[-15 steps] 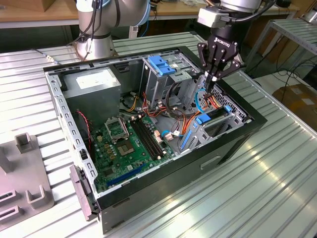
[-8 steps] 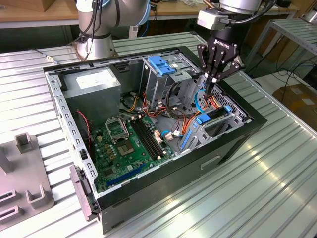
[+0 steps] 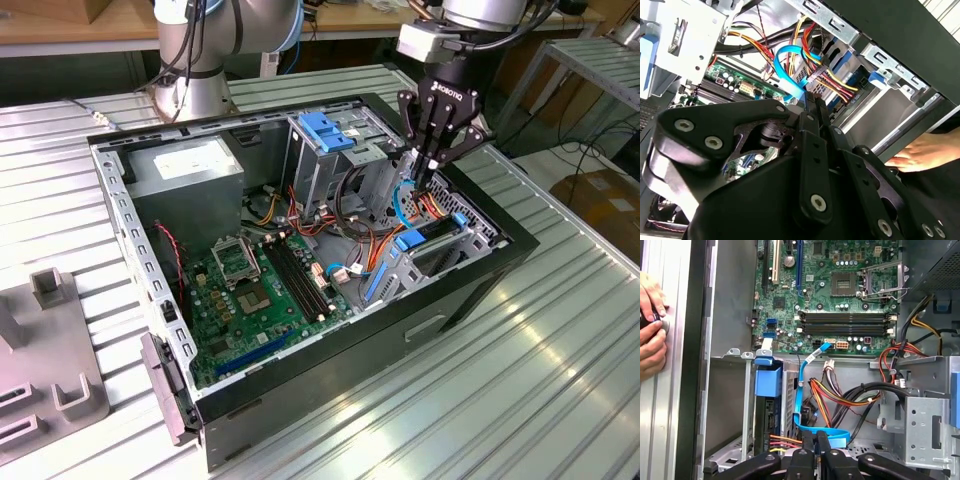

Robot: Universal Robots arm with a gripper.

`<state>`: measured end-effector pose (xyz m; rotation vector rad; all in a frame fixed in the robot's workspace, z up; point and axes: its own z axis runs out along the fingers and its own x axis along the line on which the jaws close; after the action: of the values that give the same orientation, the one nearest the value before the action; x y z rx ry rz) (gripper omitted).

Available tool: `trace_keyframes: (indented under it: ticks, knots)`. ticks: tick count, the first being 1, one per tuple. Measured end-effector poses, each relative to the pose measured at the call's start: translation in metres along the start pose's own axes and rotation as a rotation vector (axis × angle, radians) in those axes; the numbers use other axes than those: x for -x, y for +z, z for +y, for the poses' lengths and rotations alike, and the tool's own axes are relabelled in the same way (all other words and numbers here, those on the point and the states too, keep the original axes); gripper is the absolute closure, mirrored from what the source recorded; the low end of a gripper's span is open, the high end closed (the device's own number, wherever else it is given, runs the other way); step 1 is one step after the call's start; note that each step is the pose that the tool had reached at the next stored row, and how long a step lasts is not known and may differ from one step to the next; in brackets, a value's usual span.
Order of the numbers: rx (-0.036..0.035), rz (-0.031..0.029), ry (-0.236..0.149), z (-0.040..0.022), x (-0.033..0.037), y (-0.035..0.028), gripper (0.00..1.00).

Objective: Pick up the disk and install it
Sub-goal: 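Insert the second disk wire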

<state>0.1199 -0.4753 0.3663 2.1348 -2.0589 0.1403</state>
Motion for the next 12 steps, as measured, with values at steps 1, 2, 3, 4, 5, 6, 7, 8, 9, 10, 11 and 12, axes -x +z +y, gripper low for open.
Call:
trace_keyframes:
  ticks: [1,2,3,4,5,6,7,8,9,10,11,12]
  knots:
    - [0.0003,0.0053,0.0,0.0,0.0,0.0004,0.82]
    - [0.0007,0.0153,0.001,0.0,0.0001,0.0008,0.82]
    - [0.001,0.0243,0.001,0.0,0.0002,0.0012,0.75]
    - [0.0015,0.0363,0.002,-0.0001,0.0004,0.0023,0.75]
    - [0.0018,0.0434,0.002,-0.0002,0.0006,0.0034,0.75]
    - [0.002,0.047,0.002,-0.0002,0.0007,0.0039,0.77]
    - [0.0021,0.0503,0.003,-0.0003,0.0009,0.0048,0.77]
    - [0.0022,0.0512,0.003,-0.0003,0.001,0.0053,0.77]
    - [0.0022,0.0514,0.003,-0.0003,0.0011,0.0057,0.83]
    - [0.0022,0.0515,0.003,-0.0003,0.001,0.0058,0.84]
    - [0.0021,0.0513,0.003,-0.0003,0.0008,0.006,0.84]
    - [0.002,0.0492,0.003,-0.0003,0.0001,0.0062,0.84]
